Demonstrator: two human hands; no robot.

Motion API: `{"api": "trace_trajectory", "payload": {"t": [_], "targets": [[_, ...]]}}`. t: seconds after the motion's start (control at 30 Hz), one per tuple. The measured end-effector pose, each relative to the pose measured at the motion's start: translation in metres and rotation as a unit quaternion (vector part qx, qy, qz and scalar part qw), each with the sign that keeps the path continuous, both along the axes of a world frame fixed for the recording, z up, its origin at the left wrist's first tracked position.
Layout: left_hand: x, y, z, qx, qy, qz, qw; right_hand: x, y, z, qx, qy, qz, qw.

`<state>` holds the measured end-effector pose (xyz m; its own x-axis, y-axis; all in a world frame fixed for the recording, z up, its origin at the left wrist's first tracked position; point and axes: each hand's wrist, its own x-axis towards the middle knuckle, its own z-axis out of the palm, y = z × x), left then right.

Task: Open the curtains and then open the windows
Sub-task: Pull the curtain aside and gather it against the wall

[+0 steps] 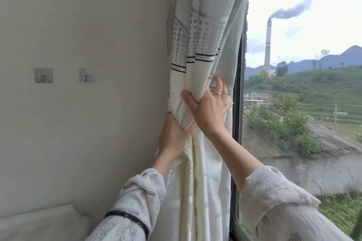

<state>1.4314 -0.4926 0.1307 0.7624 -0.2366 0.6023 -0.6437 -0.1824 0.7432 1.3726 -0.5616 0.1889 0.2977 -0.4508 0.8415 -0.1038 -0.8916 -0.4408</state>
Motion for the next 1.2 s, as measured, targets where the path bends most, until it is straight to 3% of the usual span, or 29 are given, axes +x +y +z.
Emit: {"api": "trace_trajectory", "payload": {"t": [0.17,0.27,0.5,0.8,1.2], "targets": [[0.028,-0.036,-0.001,-0.031,-0.012,-0.033,0.999,0.031,-0.033,0.002,0.067,-0.053,0.109,0.99],[0.043,-0.051,-0.001,-0.07,-0.007,-0.058,0.996,0.047,-0.048,0.001,0.083,-0.065,0.126,0.986],[0.093,-0.077,0.007,-0.043,0.033,-0.023,0.998,0.092,-0.067,0.011,0.086,-0.052,0.161,0.982],[0.151,-0.092,0.004,-0.092,-0.001,0.037,0.995,0.168,-0.083,0.017,0.054,0.006,0.151,0.987],[0.229,-0.121,-0.011,-0.054,-0.037,0.116,0.991,0.251,-0.102,0.004,0.045,0.014,0.153,0.987]]}}
